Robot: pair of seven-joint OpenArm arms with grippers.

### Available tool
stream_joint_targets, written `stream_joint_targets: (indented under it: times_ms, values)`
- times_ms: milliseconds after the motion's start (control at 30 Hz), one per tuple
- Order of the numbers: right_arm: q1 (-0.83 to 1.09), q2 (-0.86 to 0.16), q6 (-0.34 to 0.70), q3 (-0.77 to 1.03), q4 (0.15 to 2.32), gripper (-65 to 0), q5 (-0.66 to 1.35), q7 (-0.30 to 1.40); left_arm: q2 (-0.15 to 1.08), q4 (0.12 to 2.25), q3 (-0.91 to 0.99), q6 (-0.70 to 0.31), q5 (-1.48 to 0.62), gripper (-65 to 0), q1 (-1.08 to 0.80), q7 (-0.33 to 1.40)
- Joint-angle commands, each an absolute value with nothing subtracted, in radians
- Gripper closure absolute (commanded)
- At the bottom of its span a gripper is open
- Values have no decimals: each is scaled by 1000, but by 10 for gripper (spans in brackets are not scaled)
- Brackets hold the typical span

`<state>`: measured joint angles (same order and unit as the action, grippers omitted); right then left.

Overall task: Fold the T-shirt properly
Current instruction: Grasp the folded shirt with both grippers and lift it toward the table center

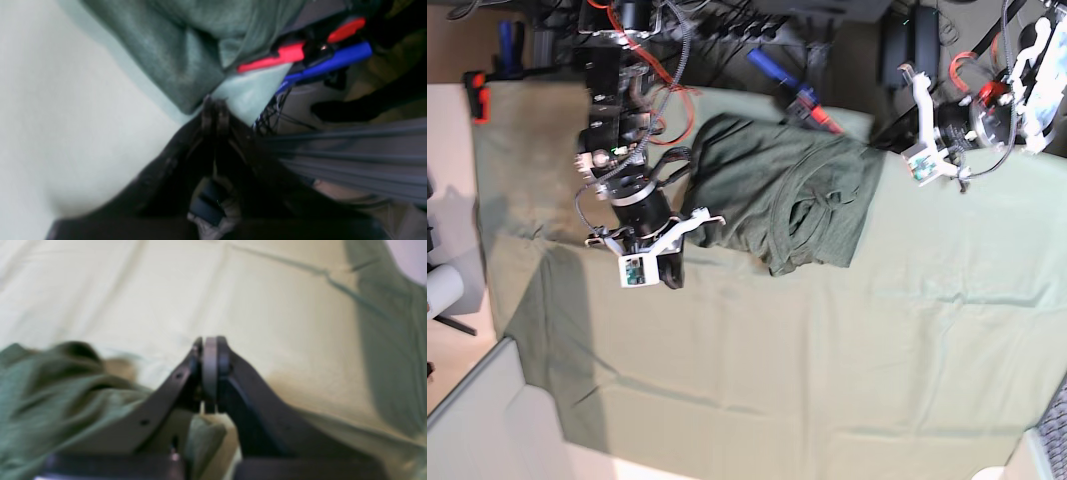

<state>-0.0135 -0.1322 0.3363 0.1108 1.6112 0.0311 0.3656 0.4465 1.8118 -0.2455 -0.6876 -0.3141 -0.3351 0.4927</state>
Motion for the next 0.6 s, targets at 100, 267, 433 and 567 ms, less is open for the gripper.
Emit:
stream_joint_targets:
  times_ms: [100,267,433,567]
  values:
    - [-83,-138,337,97,1551,0,45,332,425,1826,-261,-698,-286,0,-308,467]
    - [-121,-138,337,57,1493,0,44,334,424,1816,-327,-698,-236,0,-271,451]
    - [-113,-138,338,36,1482,0,45,340,423,1727,-394,-698,-208,0,-189,426]
    - [-104,-138,339,35,1482,0,45,340,411,1641,-421,-698,-213,0,-118,418]
